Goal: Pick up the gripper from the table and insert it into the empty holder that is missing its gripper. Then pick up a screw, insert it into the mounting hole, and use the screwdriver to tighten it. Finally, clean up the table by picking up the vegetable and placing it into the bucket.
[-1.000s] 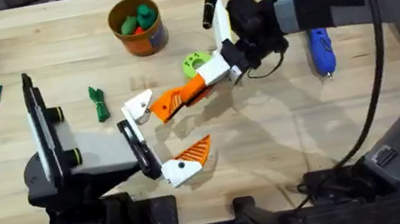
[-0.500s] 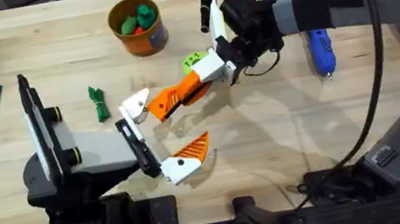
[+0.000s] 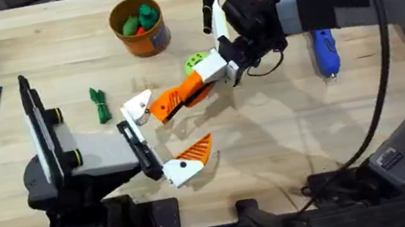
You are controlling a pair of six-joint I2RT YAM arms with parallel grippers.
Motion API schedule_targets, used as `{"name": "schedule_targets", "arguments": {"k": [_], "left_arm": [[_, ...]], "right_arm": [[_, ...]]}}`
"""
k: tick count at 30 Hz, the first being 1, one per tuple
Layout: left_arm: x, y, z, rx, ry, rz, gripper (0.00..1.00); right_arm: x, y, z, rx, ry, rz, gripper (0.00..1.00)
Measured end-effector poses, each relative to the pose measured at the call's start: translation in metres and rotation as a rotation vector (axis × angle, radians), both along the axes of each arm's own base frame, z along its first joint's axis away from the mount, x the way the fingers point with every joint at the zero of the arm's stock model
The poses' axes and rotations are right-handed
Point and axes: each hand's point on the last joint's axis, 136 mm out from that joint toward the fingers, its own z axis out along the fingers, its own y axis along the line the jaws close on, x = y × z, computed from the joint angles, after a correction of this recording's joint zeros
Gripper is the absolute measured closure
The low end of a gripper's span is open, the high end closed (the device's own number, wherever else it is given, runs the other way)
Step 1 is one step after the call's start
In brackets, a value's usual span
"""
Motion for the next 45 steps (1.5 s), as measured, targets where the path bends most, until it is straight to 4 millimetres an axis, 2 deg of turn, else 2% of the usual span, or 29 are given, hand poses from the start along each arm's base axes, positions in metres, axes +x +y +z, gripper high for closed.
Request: {"name": "schedule_targets", "arguments": {"k": [15,23,34,40,45], "left_arm": [[0.0,0.0,0.0,0.0,0.0,0.001,0.015],[-0.003,-0.002,0.0,0.002,-0.007,-0.017,0.015],[-0.002,-0.002,0.0,0.002,-0.007,-0.016,0.015],[-0.003,-0.002,0.0,-0.002,0.003,-0.016,0.015],[-0.003,-0.002,0.0,-0.005,0.009,-0.022,0.015]], "right_arm": [[0.003,0.002,0.005,-0.004,-0.003,0.0,0.991],[-0.002,0.003,0.018,-0.008,-0.059,0.001,0.992],[-0.001,0.003,0.016,-0.001,-0.082,0.001,0.992],[-0.002,0.007,0.003,0.021,-0.04,0.021,0.992],[-0.004,0.01,0.002,0.028,-0.051,0.033,0.992]]}}
